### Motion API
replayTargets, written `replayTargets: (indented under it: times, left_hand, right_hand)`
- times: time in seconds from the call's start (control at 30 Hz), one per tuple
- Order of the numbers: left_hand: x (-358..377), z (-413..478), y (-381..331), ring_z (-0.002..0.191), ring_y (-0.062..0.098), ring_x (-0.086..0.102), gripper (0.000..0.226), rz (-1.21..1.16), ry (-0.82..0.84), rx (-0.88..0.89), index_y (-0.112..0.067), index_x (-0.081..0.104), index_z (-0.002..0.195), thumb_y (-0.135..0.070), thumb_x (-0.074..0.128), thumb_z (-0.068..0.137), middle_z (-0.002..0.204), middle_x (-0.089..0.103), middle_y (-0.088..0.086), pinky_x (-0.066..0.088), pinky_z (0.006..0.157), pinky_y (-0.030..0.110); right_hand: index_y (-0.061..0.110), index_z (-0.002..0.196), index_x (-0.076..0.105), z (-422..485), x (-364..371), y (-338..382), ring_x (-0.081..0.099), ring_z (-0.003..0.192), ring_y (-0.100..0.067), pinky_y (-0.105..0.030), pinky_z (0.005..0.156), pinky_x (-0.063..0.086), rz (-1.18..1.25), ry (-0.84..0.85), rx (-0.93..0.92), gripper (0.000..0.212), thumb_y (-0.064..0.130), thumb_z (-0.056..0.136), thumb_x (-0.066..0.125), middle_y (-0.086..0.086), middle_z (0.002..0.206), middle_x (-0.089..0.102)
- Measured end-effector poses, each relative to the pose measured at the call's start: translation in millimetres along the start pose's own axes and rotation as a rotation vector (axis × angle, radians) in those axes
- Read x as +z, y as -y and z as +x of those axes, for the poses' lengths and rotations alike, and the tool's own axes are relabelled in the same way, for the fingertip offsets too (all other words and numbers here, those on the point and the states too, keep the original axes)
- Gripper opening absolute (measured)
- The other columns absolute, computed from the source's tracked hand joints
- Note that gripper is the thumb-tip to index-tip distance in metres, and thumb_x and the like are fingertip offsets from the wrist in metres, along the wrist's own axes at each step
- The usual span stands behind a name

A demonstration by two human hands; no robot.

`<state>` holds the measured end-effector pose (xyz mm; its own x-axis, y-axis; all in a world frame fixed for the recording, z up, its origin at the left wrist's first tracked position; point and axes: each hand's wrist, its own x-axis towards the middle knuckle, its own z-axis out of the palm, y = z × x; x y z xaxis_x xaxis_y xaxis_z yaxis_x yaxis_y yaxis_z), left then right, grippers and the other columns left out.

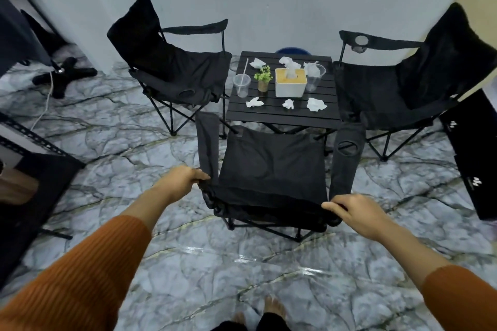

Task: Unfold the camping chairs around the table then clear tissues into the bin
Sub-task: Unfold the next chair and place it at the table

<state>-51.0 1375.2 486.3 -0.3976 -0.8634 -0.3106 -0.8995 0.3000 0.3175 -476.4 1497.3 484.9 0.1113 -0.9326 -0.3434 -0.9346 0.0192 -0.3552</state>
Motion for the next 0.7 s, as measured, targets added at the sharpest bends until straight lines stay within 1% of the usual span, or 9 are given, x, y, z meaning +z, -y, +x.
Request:
replayTargets:
  times: [0.07, 0.13, 0.2, 0.27, 0.37, 0.43, 0.5, 0.57, 0.7]
  left_hand:
    - [-15, 6, 4, 0.108, 0.028, 0.066, 0.053, -0.071, -0.023, -0.061, -0.018, 0.066, 0.123, 0.015, 0.042, 0.090, 0.128, 0.065, 0.011, 0.052, 0.085, 0.032]
    - [-29, 14, 12, 0.087, 0.032, 0.068, 0.048, -0.156, -0.092, -0.130, -0.018, 0.065, 0.125, 0.009, 0.043, 0.092, 0.133, 0.060, 0.016, 0.052, 0.068, 0.034]
    - [-36, 28, 27, 0.106, 0.033, 0.065, 0.038, -0.220, -0.154, -0.172, -0.016, 0.064, 0.125, 0.000, 0.050, 0.094, 0.135, 0.059, 0.015, 0.052, 0.084, 0.037]
    - [-34, 47, 45, 0.123, 0.028, 0.057, 0.031, -0.303, -0.206, -0.241, -0.011, 0.064, 0.124, -0.010, 0.057, 0.094, 0.132, 0.062, 0.013, 0.048, 0.098, 0.036]
    - [-19, 81, 70, 0.123, 0.027, 0.057, 0.033, -0.396, -0.222, -0.350, -0.007, 0.062, 0.125, -0.017, 0.060, 0.093, 0.131, 0.062, 0.014, 0.046, 0.100, 0.035]
    - [-1, 105, 86, 0.128, 0.028, 0.052, 0.039, -0.366, -0.160, -0.348, -0.008, 0.056, 0.132, -0.018, 0.058, 0.093, 0.139, 0.056, 0.012, 0.042, 0.104, 0.035]
    - [21, 133, 104, 0.138, 0.027, 0.041, 0.046, -0.268, -0.066, -0.272, -0.012, 0.047, 0.140, -0.020, 0.055, 0.095, 0.149, 0.044, 0.010, 0.035, 0.110, 0.036]
    - [42, 163, 123, 0.148, 0.024, 0.020, 0.053, -0.090, 0.052, -0.170, -0.017, 0.033, 0.148, -0.027, 0.048, 0.098, 0.159, 0.026, 0.006, 0.024, 0.117, 0.040]
    - [72, 216, 157, 0.150, 0.017, -0.011, 0.061, 0.123, 0.231, -0.045, -0.024, 0.002, 0.154, -0.038, 0.030, 0.103, 0.163, -0.006, -0.004, 0.002, 0.123, 0.047]
  right_hand:
    - [0.034, 0.069, 0.055, 10, -7, 13, 0.055, 0.060, -0.006, -0.027, 0.056, 0.041, 0.123, -0.032, 0.030, 0.036, 0.057, 0.092, 0.038, 0.007, 0.061, 0.057]
    - [0.034, 0.075, 0.059, 32, -14, 29, 0.059, 0.066, -0.012, -0.034, 0.061, 0.047, 0.256, -0.109, 0.053, 0.034, 0.056, 0.092, 0.039, 0.005, 0.067, 0.062]
    - [0.026, 0.099, 0.067, 63, -15, 48, 0.064, 0.081, -0.018, -0.042, 0.072, 0.053, 0.332, -0.172, 0.065, 0.033, 0.050, 0.094, 0.045, 0.001, 0.087, 0.070]
    - [0.023, 0.108, 0.067, 101, -10, 72, 0.064, 0.089, -0.018, -0.040, 0.077, 0.053, 0.386, -0.184, 0.067, 0.030, 0.044, 0.095, 0.051, 0.002, 0.097, 0.070]
    - [0.020, 0.113, 0.065, 164, 9, 114, 0.064, 0.098, -0.019, -0.031, 0.082, 0.051, 0.451, -0.159, 0.080, 0.026, 0.036, 0.094, 0.057, 0.000, 0.105, 0.069]
    - [0.018, 0.125, 0.057, 204, 32, 139, 0.060, 0.110, -0.020, -0.031, 0.088, 0.049, 0.450, -0.089, 0.098, 0.035, 0.034, 0.094, 0.057, -0.003, 0.122, 0.063]
    - [0.017, 0.138, 0.045, 241, 62, 160, 0.047, 0.128, -0.022, -0.036, 0.102, 0.043, 0.366, -0.001, 0.093, 0.048, 0.034, 0.095, 0.056, -0.003, 0.141, 0.049]
    - [0.016, 0.147, 0.032, 272, 97, 179, 0.027, 0.143, -0.022, -0.039, 0.115, 0.031, 0.225, 0.106, 0.025, 0.059, 0.036, 0.096, 0.053, -0.003, 0.155, 0.030]
    - [0.023, 0.154, 0.003, 319, 156, 205, -0.009, 0.149, -0.013, -0.046, 0.122, 0.007, -0.028, 0.308, -0.112, 0.070, 0.048, 0.098, 0.037, 0.007, 0.163, -0.005]
